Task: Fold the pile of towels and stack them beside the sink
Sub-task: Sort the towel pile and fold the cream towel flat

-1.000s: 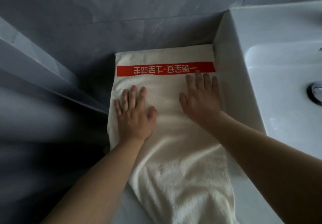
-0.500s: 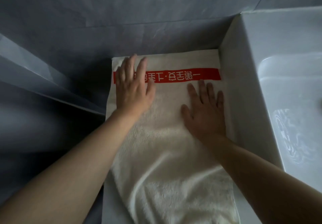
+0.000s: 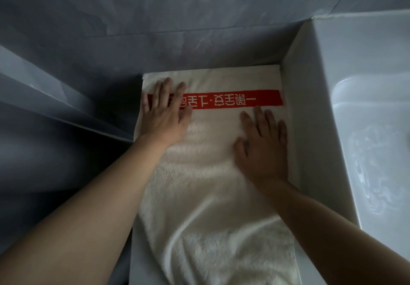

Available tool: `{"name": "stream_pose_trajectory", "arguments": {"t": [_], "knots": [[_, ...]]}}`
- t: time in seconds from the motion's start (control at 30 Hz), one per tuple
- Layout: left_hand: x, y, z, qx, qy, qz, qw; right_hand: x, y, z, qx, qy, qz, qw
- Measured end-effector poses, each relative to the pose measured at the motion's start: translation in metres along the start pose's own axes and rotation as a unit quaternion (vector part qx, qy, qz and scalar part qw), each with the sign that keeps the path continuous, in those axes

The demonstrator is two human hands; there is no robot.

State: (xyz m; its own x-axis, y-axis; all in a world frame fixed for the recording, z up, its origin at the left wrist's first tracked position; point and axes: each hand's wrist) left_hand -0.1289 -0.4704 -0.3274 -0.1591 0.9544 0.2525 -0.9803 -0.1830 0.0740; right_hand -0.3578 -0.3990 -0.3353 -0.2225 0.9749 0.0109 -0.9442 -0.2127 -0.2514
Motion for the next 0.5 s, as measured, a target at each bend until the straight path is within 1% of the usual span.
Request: {"name": "stream_pose_trajectory", "arguments": {"t": [0.1, 0.13, 0.23, 0.33, 0.5], "knots": [[0.071, 0.005, -0.001, 0.051, 0.057, -0.031, 0.997, -0.001, 0.0, 0.002, -0.007, -0.015, 0.004, 1.0], [0.103, 0.005, -0.007, 0.065, 0.062, -0.039, 0.995, -0.001, 0.0, 0.003, -0.004, -0.022, 0.005, 1.0], [0.177, -0.005, -0.031, 0.044, 0.023, -0.018, 0.999, -0.001, -0.001, 0.004, 0.009, -0.035, 0.009, 0.999], [0.2, -0.018, -0.049, 0.009, -0.003, 0.013, 1.0, -0.001, -0.001, 0.001, 0.012, -0.031, 0.013, 0.999], [0.2, -0.023, -0.061, -0.004, 0.022, 0.012, 1.0, -0.002, 0.0, -0.008, 0.029, -0.017, 0.02, 0.999]]}}
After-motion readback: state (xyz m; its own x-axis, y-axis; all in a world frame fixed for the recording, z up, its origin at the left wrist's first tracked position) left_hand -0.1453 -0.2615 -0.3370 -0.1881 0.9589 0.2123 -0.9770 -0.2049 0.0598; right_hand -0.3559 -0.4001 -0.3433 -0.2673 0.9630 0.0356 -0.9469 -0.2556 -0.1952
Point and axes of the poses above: each hand's wrist, its own x-axis away from the middle knuckle, its own z-axis out of the back of the hand, y = z × x, and after that the axes turned 13 degrees about z, right-handed
